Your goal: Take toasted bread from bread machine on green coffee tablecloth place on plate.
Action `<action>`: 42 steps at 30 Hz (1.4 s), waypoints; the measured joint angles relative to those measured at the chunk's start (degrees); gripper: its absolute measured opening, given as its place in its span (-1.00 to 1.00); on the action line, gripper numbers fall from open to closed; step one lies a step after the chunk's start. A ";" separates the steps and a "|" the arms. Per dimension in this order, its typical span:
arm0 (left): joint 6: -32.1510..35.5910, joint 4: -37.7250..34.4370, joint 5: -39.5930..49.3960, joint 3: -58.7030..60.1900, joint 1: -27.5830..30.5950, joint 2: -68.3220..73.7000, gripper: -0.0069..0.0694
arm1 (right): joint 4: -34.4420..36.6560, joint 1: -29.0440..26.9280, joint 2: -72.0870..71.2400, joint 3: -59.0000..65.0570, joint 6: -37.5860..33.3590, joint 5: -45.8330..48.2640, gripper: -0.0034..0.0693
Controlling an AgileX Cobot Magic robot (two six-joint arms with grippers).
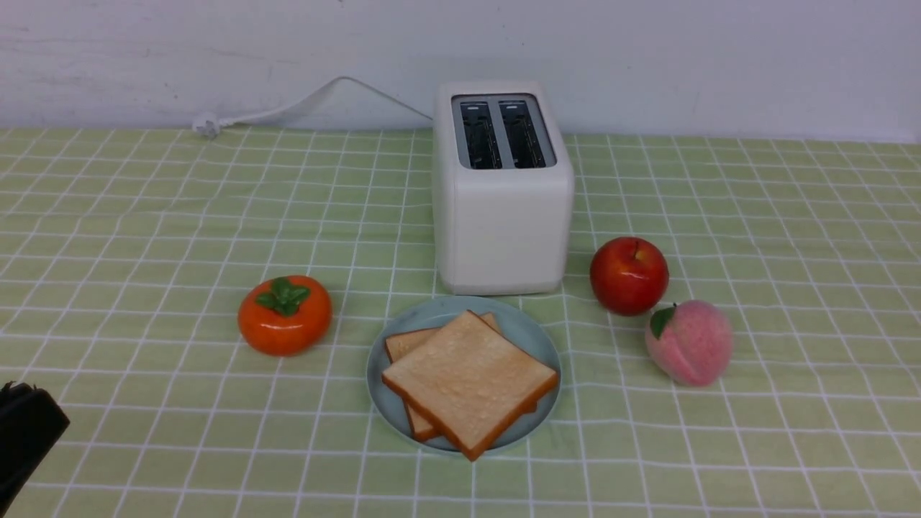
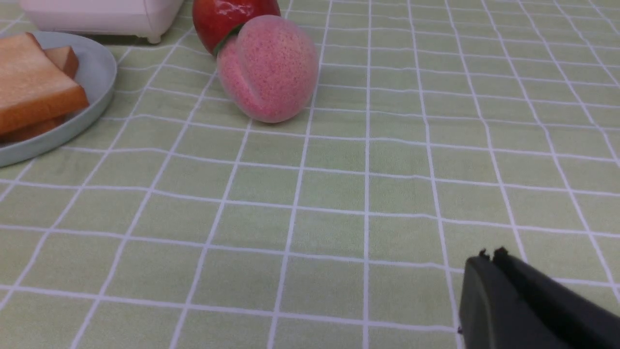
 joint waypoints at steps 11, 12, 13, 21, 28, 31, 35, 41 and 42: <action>0.00 0.00 0.00 0.00 0.00 0.00 -0.63 | 0.00 0.00 0.00 0.00 0.00 0.00 -0.94; 0.00 0.00 0.00 0.00 0.00 0.00 -0.63 | 0.00 0.00 0.00 0.00 0.00 0.00 -0.94; 0.00 0.00 0.00 0.00 0.00 0.00 -0.63 | 0.00 0.00 0.00 0.00 0.00 0.00 -0.94; 0.00 0.00 0.00 0.00 0.00 0.00 -0.63 | 0.00 0.00 0.00 0.00 0.00 0.00 -0.93; 0.12 3.94 -2.11 2.11 1.01 -0.05 -0.83 | 0.00 0.00 0.00 0.00 0.00 0.00 -0.93; -1.50 7.15 -2.29 4.20 5.57 -0.88 -0.85 | 0.00 0.00 0.00 0.00 0.00 0.00 -0.93; -6.40 10.60 -2.46 9.22 15.82 -4.29 -0.85 | 0.00 0.00 0.00 0.00 0.00 0.00 -0.93; -12.98 12.64 1.79 17.61 26.28 -9.32 -0.85 | 0.00 0.00 0.00 0.00 0.00 -0.06 -0.93; -13.54 12.72 3.53 17.80 26.45 -9.31 -0.85 | 0.00 0.00 0.00 0.00 0.00 -0.06 -0.93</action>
